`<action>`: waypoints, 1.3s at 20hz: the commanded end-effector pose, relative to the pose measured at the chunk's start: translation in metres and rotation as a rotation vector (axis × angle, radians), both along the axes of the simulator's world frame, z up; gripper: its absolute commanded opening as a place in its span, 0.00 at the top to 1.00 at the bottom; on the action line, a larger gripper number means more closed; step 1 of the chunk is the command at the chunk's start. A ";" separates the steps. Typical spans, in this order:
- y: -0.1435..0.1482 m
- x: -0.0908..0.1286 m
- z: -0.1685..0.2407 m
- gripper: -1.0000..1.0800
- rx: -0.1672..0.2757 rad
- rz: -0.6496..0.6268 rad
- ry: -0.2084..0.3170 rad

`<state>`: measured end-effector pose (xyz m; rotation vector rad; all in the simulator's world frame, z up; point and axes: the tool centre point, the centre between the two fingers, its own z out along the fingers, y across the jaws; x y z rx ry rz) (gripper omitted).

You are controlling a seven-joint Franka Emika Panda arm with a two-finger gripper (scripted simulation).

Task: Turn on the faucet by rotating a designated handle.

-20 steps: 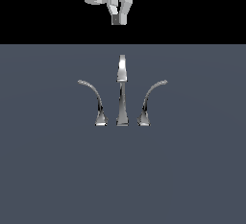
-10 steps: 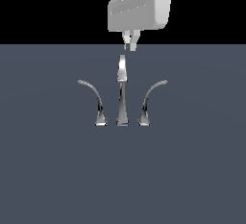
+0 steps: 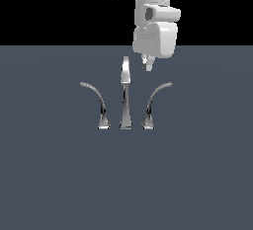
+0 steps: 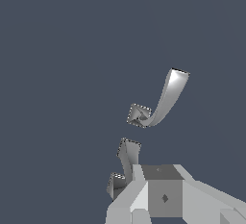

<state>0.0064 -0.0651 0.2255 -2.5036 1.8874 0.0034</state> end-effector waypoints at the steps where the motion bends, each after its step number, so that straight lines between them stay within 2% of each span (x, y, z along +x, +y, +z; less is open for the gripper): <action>1: -0.013 0.010 -0.014 1.00 -0.003 -0.071 0.000; 8: -0.045 0.026 -0.042 1.00 -0.007 -0.221 0.002; 15: -0.060 0.032 -0.055 1.00 -0.007 -0.293 0.003; 21: -0.061 0.032 -0.055 1.00 -0.007 -0.296 0.003; 26: -0.067 0.016 -0.055 1.00 -0.007 -0.296 0.003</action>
